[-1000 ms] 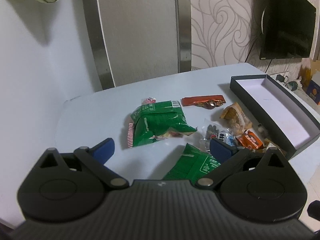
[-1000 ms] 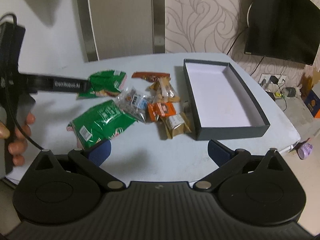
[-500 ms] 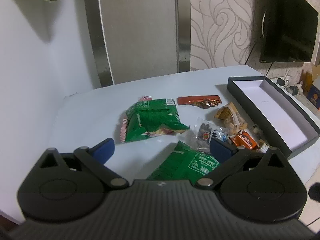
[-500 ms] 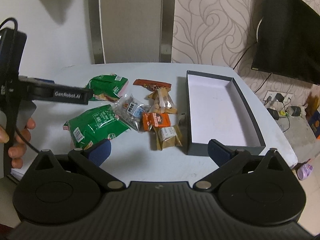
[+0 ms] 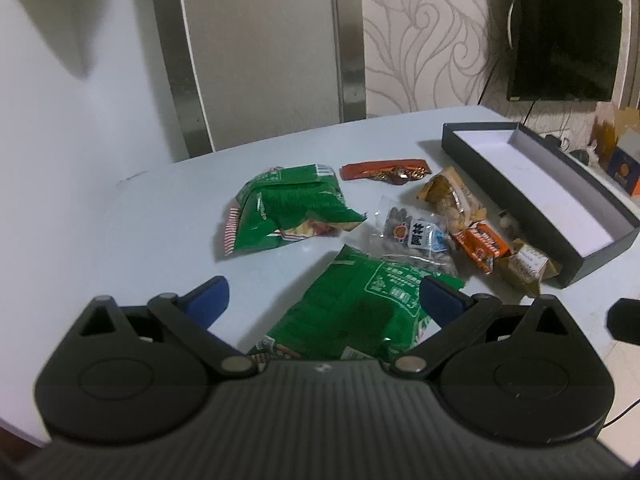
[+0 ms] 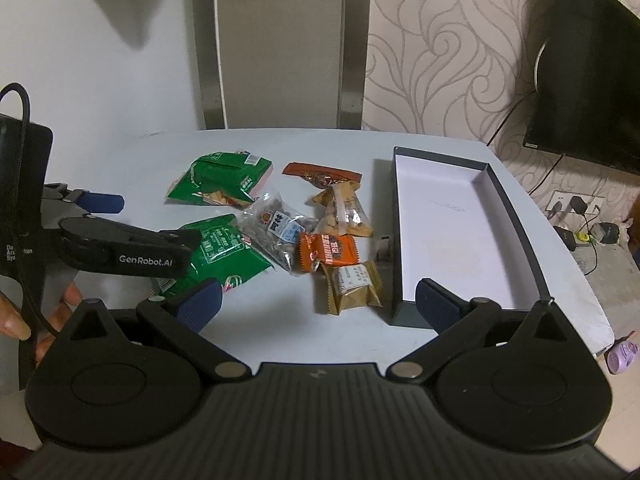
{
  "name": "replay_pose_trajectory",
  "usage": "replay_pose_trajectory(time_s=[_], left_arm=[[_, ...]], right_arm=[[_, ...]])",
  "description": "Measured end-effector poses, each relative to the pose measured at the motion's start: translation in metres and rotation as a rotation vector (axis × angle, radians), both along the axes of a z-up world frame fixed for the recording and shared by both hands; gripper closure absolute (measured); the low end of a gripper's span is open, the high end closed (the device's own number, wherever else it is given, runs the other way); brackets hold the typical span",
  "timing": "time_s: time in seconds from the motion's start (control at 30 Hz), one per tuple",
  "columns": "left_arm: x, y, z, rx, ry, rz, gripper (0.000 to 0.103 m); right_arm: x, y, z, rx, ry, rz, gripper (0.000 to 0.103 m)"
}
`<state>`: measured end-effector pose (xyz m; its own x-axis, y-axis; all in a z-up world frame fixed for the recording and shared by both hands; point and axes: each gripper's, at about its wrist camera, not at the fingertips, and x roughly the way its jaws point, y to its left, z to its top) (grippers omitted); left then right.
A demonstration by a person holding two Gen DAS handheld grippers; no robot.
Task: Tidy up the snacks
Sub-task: 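Move both tools toward the snack pile beside the black box, then grasp the large green chip bag with the left tool while the right tool grasps a tan cake packet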
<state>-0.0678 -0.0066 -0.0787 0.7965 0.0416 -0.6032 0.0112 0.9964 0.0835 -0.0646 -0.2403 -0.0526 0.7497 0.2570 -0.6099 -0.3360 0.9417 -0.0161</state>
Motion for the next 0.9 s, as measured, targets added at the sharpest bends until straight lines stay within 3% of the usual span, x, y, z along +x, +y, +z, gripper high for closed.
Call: replay_pose_trajectory(time_s=[0.5, 0.9], left_arm=[[0.013, -0.001, -0.038, 0.005, 0.069, -0.039, 0.0], [0.033, -0.005, -0.05, 0.044, 0.062, -0.057, 0.0]], right_arm=[[-0.001, 0.007, -0.008, -0.02, 0.015, 0.002, 0.0], [0.014, 0.012, -0.018, -0.061, 0.021, 0.023, 0.0]])
